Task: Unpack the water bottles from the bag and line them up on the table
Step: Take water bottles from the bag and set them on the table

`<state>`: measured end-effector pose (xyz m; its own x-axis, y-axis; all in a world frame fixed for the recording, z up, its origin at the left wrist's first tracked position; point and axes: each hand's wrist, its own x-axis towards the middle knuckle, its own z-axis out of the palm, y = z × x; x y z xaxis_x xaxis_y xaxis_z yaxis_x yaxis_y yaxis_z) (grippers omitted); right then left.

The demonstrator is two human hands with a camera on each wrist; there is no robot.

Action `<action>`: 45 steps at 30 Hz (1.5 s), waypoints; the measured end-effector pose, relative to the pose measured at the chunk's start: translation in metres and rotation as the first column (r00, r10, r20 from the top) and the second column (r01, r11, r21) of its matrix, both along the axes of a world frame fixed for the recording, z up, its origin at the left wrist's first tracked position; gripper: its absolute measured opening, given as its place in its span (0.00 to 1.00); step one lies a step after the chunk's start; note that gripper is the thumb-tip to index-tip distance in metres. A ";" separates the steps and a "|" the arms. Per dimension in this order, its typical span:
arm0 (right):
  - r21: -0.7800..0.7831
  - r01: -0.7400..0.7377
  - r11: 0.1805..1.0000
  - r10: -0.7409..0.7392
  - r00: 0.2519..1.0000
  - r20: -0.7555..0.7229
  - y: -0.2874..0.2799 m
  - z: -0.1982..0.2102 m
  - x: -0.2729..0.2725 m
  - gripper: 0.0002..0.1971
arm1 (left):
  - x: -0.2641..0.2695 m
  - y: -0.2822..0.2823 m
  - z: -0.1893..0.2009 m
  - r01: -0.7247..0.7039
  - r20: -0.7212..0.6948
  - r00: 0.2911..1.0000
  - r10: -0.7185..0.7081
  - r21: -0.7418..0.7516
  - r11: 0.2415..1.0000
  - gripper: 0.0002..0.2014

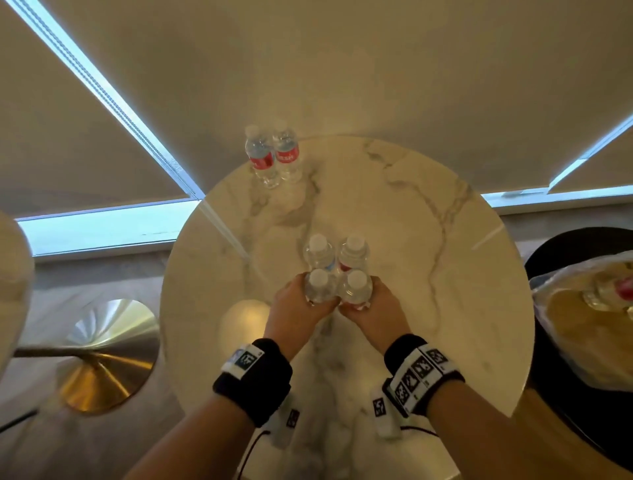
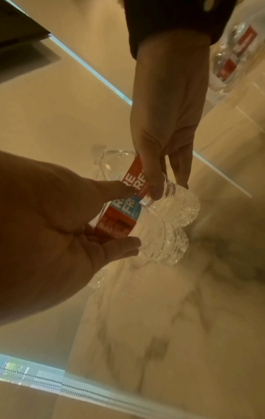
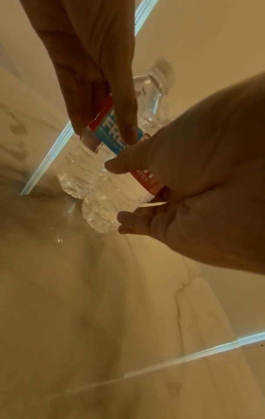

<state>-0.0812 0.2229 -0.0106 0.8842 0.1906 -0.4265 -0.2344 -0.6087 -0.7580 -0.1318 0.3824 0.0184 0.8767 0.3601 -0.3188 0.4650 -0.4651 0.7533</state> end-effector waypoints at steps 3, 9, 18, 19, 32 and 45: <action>-0.019 -0.097 0.995 0.096 0.994 -0.045 -0.019 0.005 0.001 0.40 | -0.002 -0.003 0.004 0.029 -0.076 0.997 -0.022 0.096 0.995 0.26; -0.175 -0.064 0.983 0.077 0.995 0.070 -0.127 0.015 0.003 0.22 | -0.024 -0.028 -0.003 0.497 -0.591 0.780 -0.206 0.385 0.778 0.28; -0.310 0.613 0.727 -0.607 0.784 0.125 -0.362 -0.009 0.060 0.15 | 0.073 -0.256 0.023 0.778 -0.328 0.629 -0.705 0.258 0.573 0.23; -0.289 0.666 0.688 -0.671 0.735 0.097 -0.381 -0.016 0.069 0.15 | 0.090 -0.286 0.019 0.792 -0.274 0.609 -0.745 0.265 0.550 0.22; -0.355 0.784 0.508 -0.826 0.560 0.054 -0.491 -0.056 0.149 0.34 | 0.242 -0.524 -0.103 0.796 0.059 0.561 -0.826 0.235 0.558 0.17; -0.265 0.565 0.782 -0.500 0.821 0.276 -0.391 0.022 0.066 0.27 | 0.162 -0.398 -0.024 0.749 0.147 0.656 -0.740 -0.014 0.662 0.30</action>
